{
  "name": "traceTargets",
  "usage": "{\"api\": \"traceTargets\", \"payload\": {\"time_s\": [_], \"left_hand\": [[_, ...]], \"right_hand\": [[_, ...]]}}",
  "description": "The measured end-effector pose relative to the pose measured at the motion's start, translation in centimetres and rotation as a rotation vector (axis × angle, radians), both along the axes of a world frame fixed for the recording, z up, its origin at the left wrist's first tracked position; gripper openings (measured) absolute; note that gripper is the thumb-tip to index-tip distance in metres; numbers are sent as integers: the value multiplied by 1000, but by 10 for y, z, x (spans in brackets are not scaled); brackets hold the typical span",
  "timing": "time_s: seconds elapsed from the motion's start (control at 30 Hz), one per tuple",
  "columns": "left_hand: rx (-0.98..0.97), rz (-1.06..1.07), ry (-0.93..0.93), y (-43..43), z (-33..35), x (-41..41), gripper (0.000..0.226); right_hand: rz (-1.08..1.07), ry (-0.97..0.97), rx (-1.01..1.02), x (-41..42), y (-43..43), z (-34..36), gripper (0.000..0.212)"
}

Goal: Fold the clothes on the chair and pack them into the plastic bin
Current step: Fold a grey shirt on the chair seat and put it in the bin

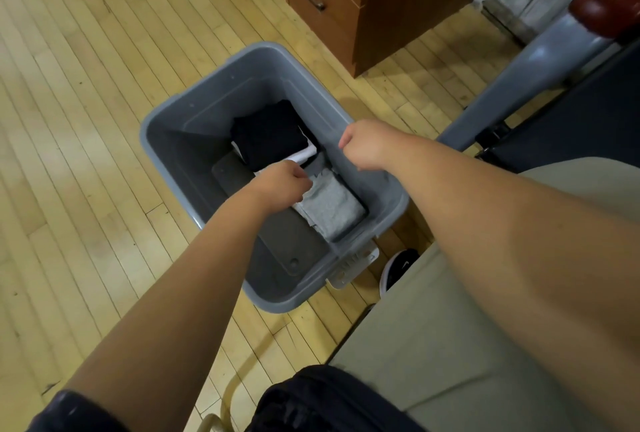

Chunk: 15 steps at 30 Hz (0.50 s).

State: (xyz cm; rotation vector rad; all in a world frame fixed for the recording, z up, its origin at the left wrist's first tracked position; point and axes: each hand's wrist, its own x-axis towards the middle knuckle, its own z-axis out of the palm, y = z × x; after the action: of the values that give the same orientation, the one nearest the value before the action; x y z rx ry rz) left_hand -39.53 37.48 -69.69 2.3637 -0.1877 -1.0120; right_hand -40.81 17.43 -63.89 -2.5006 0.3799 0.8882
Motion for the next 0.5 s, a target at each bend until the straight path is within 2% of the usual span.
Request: {"api": "traceTargets", "payload": {"time_s": [0.17, 0.4, 0.5], "left_hand": [[-82, -28, -22, -23, 32, 1, 18], [-132, -133, -98, -57, 98, -12, 17], [-155, -168, -109, -67, 118, -25, 17]], "right_hand": [[-136, -73, 81, -11, -9, 14, 32], [-268, -201, 35, -38, -25, 47, 29], [-290, -257, 42, -57, -31, 63, 17]]}}
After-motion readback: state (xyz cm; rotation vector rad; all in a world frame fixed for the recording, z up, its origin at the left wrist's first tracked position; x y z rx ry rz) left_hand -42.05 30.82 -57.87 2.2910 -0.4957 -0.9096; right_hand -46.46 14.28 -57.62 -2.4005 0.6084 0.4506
